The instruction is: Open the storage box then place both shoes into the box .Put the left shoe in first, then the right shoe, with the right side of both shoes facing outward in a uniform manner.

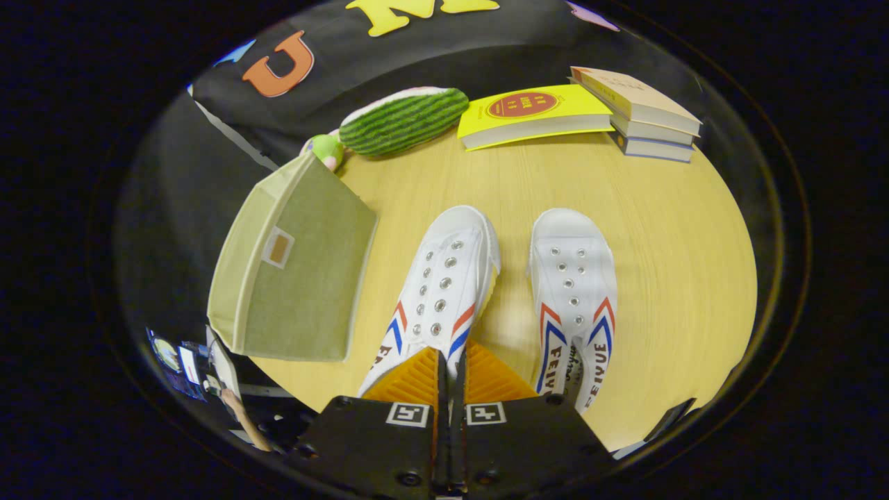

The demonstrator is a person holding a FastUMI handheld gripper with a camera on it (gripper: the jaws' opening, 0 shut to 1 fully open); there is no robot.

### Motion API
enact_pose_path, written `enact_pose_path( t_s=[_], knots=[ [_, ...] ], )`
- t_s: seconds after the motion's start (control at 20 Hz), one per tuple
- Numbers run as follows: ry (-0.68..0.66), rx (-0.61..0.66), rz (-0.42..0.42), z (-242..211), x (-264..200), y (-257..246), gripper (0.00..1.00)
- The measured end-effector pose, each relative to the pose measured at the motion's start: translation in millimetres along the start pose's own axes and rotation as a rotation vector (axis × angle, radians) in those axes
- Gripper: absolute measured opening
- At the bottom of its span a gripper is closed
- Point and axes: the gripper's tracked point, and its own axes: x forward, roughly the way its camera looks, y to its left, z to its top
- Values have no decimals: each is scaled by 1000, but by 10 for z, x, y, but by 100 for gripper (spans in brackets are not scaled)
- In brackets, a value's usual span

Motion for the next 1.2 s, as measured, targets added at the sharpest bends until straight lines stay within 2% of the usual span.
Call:
enact_pose_path(
  t_s=[0.3, 0.6, 0.85, 1.2],
  knots=[
    [-103, 36, 15, 281, -507, 618, 6],
    [-200, 57, 90, 516, -755, 1576, 6],
    [-220, 54, 158, 577, -518, 2380, 6],
    [-209, 18, 120, 529, 168, 2963, 6]
  ],
)
